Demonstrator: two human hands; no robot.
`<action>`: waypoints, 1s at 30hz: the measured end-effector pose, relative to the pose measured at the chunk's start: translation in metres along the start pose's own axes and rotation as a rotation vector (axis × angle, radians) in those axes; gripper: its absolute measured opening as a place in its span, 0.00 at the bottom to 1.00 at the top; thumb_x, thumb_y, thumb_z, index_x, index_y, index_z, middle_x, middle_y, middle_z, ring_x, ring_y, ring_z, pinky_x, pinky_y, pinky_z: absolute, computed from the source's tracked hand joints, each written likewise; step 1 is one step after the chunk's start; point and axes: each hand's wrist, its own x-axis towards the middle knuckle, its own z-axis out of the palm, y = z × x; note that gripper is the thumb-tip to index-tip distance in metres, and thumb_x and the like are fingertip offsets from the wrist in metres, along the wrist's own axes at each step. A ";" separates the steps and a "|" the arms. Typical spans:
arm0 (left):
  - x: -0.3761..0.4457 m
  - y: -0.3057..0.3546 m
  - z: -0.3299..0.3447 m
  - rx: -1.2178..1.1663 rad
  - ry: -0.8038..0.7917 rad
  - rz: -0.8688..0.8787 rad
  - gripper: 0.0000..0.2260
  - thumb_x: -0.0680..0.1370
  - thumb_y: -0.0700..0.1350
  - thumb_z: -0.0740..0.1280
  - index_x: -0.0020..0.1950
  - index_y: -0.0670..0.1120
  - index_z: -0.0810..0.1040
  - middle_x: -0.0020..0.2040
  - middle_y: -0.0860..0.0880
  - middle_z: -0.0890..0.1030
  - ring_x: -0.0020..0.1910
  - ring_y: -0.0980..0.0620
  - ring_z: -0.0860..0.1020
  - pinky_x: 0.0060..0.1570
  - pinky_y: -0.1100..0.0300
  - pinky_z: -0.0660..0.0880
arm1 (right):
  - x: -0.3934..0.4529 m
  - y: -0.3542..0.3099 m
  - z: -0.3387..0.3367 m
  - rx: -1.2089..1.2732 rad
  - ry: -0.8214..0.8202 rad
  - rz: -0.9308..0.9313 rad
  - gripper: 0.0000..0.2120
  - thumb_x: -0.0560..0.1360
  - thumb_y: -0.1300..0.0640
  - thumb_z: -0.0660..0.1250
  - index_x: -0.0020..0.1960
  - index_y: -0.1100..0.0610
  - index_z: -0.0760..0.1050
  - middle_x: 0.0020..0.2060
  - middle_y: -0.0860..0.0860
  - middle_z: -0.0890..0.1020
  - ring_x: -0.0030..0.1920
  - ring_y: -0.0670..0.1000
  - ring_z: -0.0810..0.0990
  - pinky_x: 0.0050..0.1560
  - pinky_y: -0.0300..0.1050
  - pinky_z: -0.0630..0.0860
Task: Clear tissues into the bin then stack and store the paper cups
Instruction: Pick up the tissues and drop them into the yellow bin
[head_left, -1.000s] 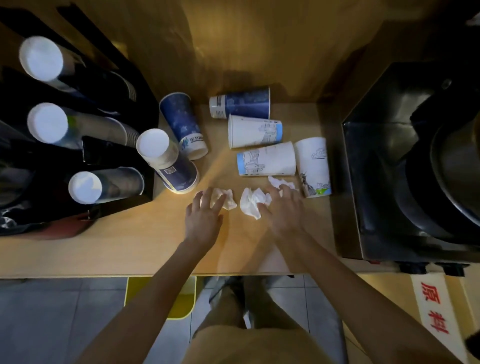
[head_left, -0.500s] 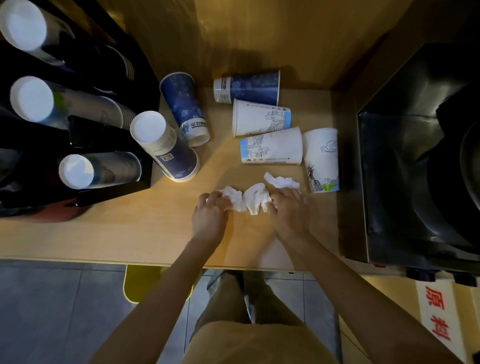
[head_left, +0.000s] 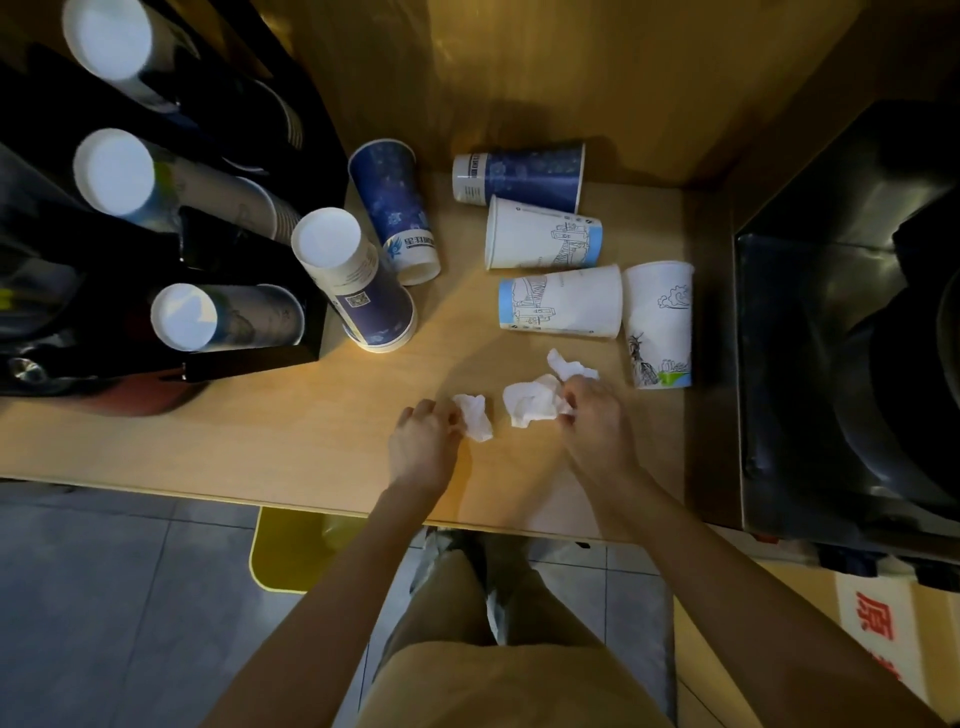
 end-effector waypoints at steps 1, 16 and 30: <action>-0.002 -0.001 0.001 -0.018 0.016 -0.005 0.09 0.74 0.40 0.65 0.54 0.40 0.73 0.51 0.38 0.80 0.50 0.38 0.76 0.45 0.49 0.73 | -0.001 0.001 0.000 0.026 0.014 0.009 0.07 0.66 0.72 0.65 0.43 0.64 0.72 0.43 0.62 0.78 0.45 0.62 0.76 0.42 0.50 0.71; -0.046 -0.053 -0.020 -0.559 0.077 -0.185 0.15 0.70 0.42 0.71 0.56 0.44 0.77 0.49 0.42 0.83 0.47 0.44 0.80 0.45 0.58 0.73 | -0.023 -0.040 0.013 0.330 -0.044 0.213 0.04 0.68 0.66 0.68 0.42 0.66 0.79 0.36 0.60 0.79 0.39 0.56 0.76 0.36 0.44 0.68; -0.128 -0.165 -0.051 -0.851 0.047 -0.277 0.10 0.71 0.43 0.71 0.51 0.46 0.77 0.41 0.44 0.81 0.38 0.48 0.78 0.38 0.56 0.72 | -0.097 -0.123 0.060 0.471 0.082 0.203 0.10 0.67 0.69 0.67 0.48 0.65 0.80 0.41 0.60 0.82 0.41 0.53 0.77 0.41 0.44 0.72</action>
